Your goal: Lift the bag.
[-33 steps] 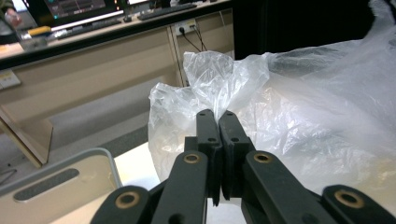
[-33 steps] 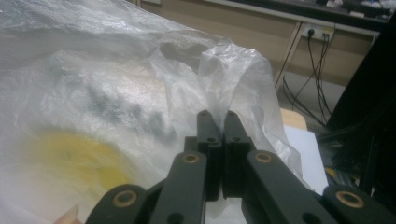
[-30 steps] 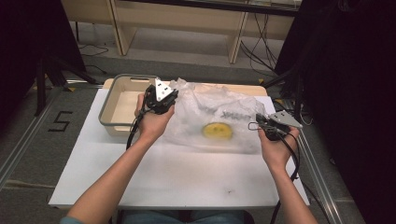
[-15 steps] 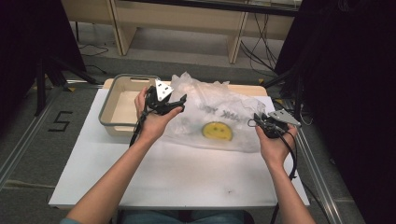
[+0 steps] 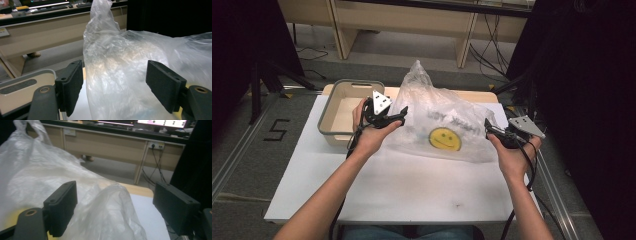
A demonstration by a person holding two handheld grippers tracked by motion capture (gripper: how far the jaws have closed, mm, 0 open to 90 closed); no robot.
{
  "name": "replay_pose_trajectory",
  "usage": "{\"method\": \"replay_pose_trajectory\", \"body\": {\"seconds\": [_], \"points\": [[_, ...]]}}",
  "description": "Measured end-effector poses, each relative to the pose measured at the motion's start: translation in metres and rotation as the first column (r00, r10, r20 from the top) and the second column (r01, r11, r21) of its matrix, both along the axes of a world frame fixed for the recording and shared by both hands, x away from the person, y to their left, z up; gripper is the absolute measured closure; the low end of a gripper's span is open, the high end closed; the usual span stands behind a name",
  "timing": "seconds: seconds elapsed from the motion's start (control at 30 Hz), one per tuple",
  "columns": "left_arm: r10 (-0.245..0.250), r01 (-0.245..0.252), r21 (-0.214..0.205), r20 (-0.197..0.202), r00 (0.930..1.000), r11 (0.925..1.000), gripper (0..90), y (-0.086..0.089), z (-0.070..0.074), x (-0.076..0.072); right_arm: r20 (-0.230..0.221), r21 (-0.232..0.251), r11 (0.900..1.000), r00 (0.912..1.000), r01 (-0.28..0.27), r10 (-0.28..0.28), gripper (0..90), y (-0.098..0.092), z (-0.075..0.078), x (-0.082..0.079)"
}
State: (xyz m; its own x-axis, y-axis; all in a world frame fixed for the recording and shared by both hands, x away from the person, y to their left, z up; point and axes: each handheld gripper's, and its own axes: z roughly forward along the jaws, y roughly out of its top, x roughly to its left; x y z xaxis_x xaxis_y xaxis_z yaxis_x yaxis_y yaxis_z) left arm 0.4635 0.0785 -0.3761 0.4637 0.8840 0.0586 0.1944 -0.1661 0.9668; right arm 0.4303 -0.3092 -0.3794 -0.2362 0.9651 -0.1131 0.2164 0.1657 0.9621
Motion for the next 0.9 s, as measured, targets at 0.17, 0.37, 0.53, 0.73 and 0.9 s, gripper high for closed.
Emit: {"method": "replay_pose_trajectory", "body": {"seconds": [0.17, 0.37, 0.53, 0.73, 0.9], "points": [[-0.046, 0.046, 0.009, -0.027, 0.9986, 0.9989, 29.6, 0.007, -0.004, -0.011, -0.028, 0.014, 0.9987, 0.9984, -0.048, 0.049, 20.1, -0.002, -0.004, -0.010], [-0.115, 0.117, 0.029, -0.069, 0.9910, 0.9927, 29.4, 0.017, -0.013, -0.031, -0.059, 0.025, 0.9959, 0.9943, -0.088, 0.089, 21.7, -0.009, -0.010, -0.028], [-0.148, 0.153, 0.059, -0.085, 0.9854, 0.9865, 27.8, 0.027, -0.019, -0.051, -0.087, 0.036, 0.9926, 0.9891, -0.116, 0.119, 23.1, -0.019, -0.018, -0.047], [-0.166, 0.174, 0.087, -0.095, 0.9816, 0.9808, 26.8, 0.038, -0.024, -0.070, -0.125, 0.047, 0.9872, 0.9796, -0.152, 0.157, 23.8, -0.026, -0.030, -0.067], [-0.174, 0.186, 0.105, -0.120, 0.9775, 0.9768, 26.2, 0.047, -0.032, -0.082, -0.146, 0.051, 0.9810, 0.9702, -0.188, 0.193, 24.4, -0.028, -0.038, -0.078]]}}
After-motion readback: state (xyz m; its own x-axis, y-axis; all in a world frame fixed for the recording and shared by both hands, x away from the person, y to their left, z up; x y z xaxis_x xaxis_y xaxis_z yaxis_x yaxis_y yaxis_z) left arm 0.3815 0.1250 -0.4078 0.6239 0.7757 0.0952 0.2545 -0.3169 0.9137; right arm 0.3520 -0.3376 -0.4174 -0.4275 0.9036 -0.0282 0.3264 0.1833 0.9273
